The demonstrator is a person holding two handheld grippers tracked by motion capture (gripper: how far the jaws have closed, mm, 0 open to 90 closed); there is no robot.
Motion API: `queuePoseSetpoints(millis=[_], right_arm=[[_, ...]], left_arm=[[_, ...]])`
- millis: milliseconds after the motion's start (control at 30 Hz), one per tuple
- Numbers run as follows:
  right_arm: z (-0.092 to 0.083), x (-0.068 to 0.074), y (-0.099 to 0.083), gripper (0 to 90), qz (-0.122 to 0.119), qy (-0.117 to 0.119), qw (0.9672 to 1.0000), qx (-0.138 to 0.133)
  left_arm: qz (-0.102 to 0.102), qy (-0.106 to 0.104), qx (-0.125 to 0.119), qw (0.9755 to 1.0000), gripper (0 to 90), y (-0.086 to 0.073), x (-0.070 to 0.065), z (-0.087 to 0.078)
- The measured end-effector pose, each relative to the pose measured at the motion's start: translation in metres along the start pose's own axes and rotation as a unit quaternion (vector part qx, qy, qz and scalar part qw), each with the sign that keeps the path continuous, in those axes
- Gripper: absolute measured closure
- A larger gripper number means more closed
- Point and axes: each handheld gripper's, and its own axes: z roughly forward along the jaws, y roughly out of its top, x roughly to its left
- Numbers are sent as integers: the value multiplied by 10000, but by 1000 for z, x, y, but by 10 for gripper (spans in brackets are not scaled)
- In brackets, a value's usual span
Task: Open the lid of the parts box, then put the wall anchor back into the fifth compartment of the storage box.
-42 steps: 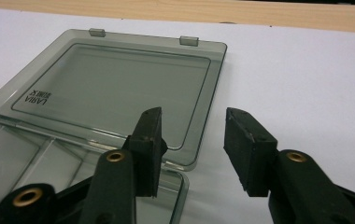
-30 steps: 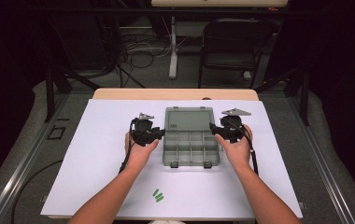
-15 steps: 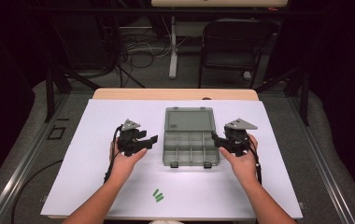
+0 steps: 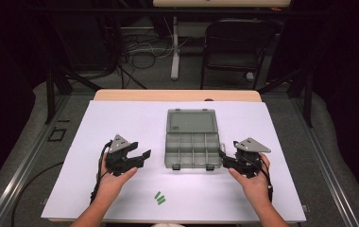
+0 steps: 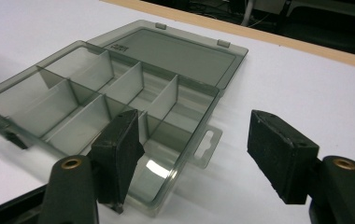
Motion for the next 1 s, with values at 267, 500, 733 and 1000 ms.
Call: queuePoseSetpoints(millis=[267, 500, 733, 1000], right_arm=[[-16, 3, -8, 305, -88, 39, 9999, -143], [-28, 4, -15, 301, -75, 55, 9997, -239], [-36, 6, -23, 292, -118, 95, 9995, -272], [-33, 7, -27, 276, -170, 25, 9994, -315]], left_arm=[[116, -79, 37, 9999, 375, -13, -9, -12], [232, -192, 70, 9995, 377, -26, -19, -22], [284, -317, 183, 9989, 377, -35, -25, -24], [348, -414, 463, 9975, 401, -40, -32, -19]])
